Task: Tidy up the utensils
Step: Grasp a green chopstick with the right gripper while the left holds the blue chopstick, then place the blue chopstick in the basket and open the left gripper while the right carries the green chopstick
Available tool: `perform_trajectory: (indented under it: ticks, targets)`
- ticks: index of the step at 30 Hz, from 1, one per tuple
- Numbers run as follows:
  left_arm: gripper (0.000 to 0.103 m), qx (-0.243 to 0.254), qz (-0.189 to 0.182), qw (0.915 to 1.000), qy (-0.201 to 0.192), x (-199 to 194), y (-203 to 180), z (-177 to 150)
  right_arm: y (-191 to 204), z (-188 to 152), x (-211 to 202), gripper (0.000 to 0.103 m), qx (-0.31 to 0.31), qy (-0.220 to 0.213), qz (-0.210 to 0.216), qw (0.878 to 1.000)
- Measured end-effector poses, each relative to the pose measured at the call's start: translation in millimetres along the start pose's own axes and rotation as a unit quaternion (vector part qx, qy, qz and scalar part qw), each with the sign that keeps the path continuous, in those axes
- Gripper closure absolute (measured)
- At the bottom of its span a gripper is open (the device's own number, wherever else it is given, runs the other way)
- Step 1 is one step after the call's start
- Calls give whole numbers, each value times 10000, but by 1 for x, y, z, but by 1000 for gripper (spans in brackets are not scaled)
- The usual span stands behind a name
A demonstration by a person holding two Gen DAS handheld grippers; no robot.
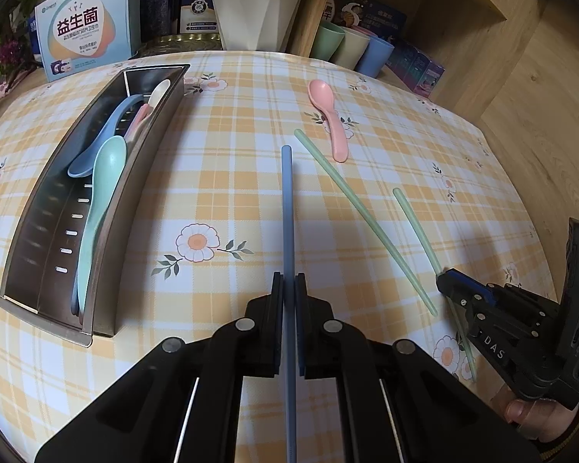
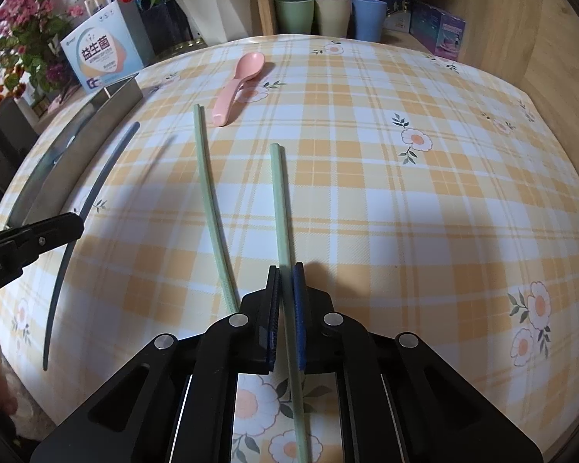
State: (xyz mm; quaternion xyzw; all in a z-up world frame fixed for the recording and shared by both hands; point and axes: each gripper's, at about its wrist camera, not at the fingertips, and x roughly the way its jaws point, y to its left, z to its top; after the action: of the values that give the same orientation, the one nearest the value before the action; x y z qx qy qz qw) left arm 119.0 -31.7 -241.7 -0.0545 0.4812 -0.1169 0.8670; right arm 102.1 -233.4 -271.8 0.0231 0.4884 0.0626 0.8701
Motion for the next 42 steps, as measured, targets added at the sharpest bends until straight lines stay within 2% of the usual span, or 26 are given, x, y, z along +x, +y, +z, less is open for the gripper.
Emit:
perform_trajectory:
  ticks: [5,9,13,24,30,33,37,42]
  targets:
    - [97,-5,0,10000,-26,-2,-1,0,-4,1,-1,97,203,18,117,9997]
    - [97,-15,3,10000,-48,-4,0,0,-19,1,-5,97,854,-88,530,9949]
    - [97,-2,-9,10000,-44,-3,0,0,-28,5,-13,97,1245,-257,782,9888]
    - [97,12,-48,9995,-324,-24,10,15,-29,17,-26,97,1530,-415,1108,9811]
    - [97,54,-82,9990,-442,-47,40,35,-30,20,-29,97,1602,-460,1148,9793]
    - [97,2,65,9990,-443,-53,66,52,-30,20,-28,97,1621,-439,1147,9791]
    - [97,-236,210,9990,-327,-51,103,72,-32,20,-26,97,1657,-439,1111,9789]
    - [97,-129,492,9987,-26,-29,127,89,-35,21,-24,97,1717,-427,1074,9783]
